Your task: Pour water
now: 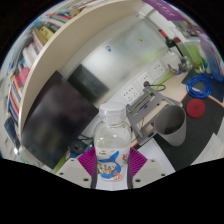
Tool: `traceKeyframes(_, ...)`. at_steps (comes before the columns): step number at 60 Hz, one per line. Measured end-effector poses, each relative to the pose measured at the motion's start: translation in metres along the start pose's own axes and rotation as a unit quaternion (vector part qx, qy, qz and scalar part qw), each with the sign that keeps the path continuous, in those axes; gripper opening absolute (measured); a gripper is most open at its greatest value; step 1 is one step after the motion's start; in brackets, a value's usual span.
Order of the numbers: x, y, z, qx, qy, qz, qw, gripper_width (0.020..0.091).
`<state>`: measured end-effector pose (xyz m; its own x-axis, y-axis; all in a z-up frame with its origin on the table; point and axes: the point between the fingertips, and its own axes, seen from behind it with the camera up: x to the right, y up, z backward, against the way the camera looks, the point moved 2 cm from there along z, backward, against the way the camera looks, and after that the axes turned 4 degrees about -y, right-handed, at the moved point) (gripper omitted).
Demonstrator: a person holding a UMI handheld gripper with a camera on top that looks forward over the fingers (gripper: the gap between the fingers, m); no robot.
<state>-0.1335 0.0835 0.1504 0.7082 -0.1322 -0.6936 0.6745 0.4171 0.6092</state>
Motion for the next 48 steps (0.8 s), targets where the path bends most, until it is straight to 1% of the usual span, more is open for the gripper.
traceKeyframes(5,0.0,0.009,-0.002,-0.02,0.014,-0.116,0.993,0.0411)
traceKeyframes(10,-0.003,0.01,0.0,-0.048,0.024,-0.217,0.975,0.0411)
traceKeyframes(23,-0.007,0.01,0.001,-0.12,0.038,-0.403,0.906,0.0409)
traceKeyframes(27,-0.007,0.018,-0.001,-0.121,0.045,-0.431,0.893,0.0408)
traceKeyframes(35,-0.008,0.03,0.0,-0.145,0.054,-0.494,0.855,0.0409)
traceKeyframes(42,0.001,0.04,-0.003,-0.146,0.053,-0.526,0.836,0.0407)
traceKeyframes(48,0.008,0.043,-0.004,-0.143,0.052,-0.533,0.832,0.0407)
